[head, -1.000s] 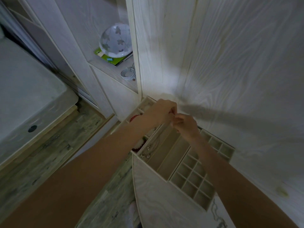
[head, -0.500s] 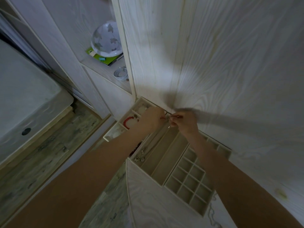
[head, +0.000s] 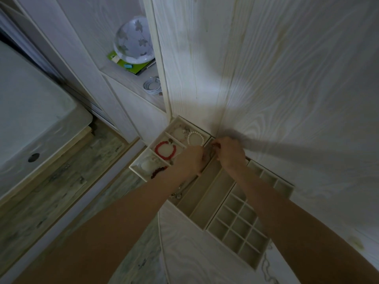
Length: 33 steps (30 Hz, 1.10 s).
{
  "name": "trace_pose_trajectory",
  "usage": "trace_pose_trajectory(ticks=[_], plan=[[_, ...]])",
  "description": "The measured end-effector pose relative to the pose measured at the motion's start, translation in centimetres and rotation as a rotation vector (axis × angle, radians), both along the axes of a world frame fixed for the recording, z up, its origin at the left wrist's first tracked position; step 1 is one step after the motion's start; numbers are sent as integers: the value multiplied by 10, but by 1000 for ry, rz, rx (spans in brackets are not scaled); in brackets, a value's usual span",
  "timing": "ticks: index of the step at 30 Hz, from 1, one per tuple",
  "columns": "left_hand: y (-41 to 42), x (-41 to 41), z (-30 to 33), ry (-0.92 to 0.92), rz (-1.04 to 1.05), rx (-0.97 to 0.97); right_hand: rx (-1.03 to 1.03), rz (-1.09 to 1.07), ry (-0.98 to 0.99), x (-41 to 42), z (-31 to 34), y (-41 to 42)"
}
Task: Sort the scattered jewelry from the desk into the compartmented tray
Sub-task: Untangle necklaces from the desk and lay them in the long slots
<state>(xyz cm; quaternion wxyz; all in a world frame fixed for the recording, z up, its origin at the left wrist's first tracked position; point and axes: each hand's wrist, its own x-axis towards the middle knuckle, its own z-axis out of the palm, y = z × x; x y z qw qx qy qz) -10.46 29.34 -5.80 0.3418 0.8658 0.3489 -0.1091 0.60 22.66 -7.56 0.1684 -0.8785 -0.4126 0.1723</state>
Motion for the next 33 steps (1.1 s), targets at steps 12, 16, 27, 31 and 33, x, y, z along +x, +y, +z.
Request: trace_pose_trajectory(ticks=[12,16,27,31,33], plan=[[9,-38,-8,-159,-154,255,-274,297,-360,-4,12,5],[12,-58,-10,-255,-283,323,-233,274,-345,-15,12,-5],[0,-88,-20,53,-393,479,-283,494,-379,-46,0,-31],[-2,-84,-18,185,-393,567,-312,512,-379,-46,1,-30],[-1,-82,-17,232,-457,631,-314,510,-370,-45,1,-30]])
